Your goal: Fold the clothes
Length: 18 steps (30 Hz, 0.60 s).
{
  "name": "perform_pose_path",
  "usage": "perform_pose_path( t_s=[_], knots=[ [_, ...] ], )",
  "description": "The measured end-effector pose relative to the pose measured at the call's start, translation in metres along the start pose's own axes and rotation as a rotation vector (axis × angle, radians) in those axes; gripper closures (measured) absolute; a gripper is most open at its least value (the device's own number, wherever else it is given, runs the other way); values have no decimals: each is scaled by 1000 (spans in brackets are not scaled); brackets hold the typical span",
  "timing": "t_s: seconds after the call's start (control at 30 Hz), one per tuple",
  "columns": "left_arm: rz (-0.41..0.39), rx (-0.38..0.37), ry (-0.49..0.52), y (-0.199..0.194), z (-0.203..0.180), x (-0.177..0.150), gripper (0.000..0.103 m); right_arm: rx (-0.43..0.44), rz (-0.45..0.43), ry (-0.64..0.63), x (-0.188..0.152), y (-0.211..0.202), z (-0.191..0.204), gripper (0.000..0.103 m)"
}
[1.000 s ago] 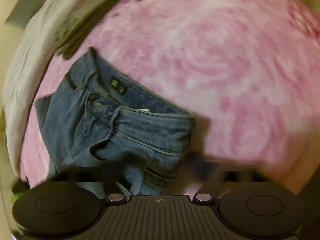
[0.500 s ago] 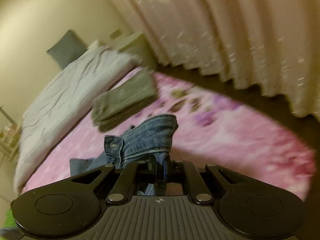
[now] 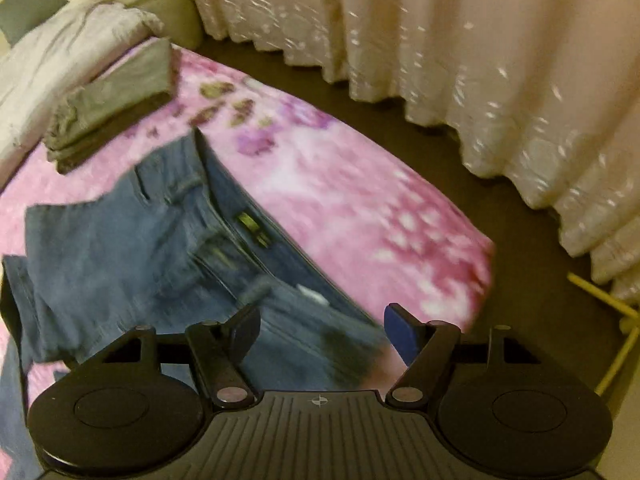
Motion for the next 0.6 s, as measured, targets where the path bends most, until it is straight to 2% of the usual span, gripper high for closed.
perform_pose_path(
  t_s=[0.07, 0.1, 0.17, 0.23, 0.27, 0.4, 0.47, 0.53, 0.6],
  knots=[
    [40, -173, 32, 20, -43, 21, 33, 31, -13, -14, 15, 9, 15, 31],
    [67, -239, 34, 31, -61, 28, 32, 50, -19, -21, 21, 14, 22, 31],
    [113, -303, 21, 56, -86, 37, 32, 86, -26, -42, 29, 20, 37, 31],
    [157, -300, 40, 81, -103, 40, 35, 115, -24, -68, 33, 24, 51, 31],
    [164, -300, 81, 86, -114, 41, 40, 124, -19, -76, 33, 26, 54, 31],
    [98, -322, 401, 75, -183, 45, 37, 118, 13, -28, 25, 39, 51, 31],
    [87, -273, 556, 78, -214, 40, 37, 122, 35, 28, 21, 46, 48, 31],
    [112, -241, 657, 91, -235, 31, 45, 134, 59, 83, 17, 51, 46, 31],
    [162, -264, 711, 101, -245, 21, 58, 140, 63, 96, 16, 52, 48, 31]
  ],
)
Point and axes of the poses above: each gripper's, at about its wrist camera, not at the fingertips, and y roughly the way its jaws point, z to its left, x to its top, the point moved 5 cm from there along y, roughly the way its jaws point, and after that the axes turned 10 degrees about z, right-handed, at the moved point
